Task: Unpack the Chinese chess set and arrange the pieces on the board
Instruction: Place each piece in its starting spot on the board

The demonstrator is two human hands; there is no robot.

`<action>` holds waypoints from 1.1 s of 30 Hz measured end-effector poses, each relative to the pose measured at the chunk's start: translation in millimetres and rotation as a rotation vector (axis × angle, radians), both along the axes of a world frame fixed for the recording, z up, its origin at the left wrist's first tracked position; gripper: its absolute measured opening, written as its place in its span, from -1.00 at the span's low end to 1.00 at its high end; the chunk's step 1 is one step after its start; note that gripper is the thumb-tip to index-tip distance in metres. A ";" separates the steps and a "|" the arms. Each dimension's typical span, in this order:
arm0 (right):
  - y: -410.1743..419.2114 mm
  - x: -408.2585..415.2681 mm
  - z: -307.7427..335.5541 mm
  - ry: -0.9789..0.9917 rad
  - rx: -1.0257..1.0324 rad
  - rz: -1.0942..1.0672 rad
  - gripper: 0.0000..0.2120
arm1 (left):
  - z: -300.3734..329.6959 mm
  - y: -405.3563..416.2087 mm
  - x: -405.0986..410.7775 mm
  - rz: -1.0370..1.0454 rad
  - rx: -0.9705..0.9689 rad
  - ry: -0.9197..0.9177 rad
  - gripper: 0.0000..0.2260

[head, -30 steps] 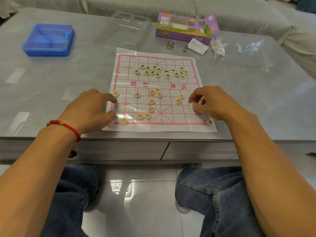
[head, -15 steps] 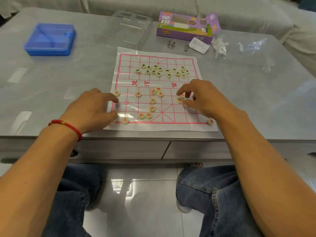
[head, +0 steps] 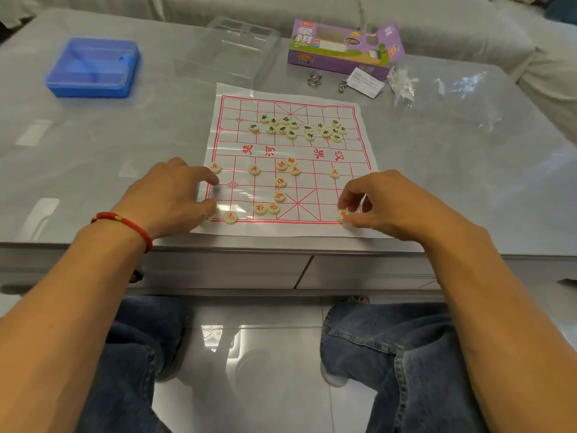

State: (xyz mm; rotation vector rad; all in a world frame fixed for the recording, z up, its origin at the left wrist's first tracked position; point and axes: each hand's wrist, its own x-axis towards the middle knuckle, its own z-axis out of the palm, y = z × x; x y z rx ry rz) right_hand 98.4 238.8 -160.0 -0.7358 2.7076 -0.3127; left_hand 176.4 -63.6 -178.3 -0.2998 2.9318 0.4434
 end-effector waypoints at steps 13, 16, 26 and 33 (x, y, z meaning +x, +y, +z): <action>0.6 4.0 -8.5 0.037 0.047 0.028 -0.80 | 0.1 1.6 -0.1 -0.008 -0.017 0.000 -0.58; 0.3 3.9 -8.3 0.024 0.043 0.032 -0.79 | -0.6 1.3 -0.9 -0.009 -0.018 -0.004 -0.57; 0.1 5.9 -8.0 0.008 0.040 0.014 -0.77 | -2.9 -1.0 -1.9 -0.016 -0.024 0.001 -0.57; 0.2 5.8 -7.3 0.005 0.043 0.032 -0.77 | -2.8 1.1 -1.6 -0.007 -0.025 0.001 -0.56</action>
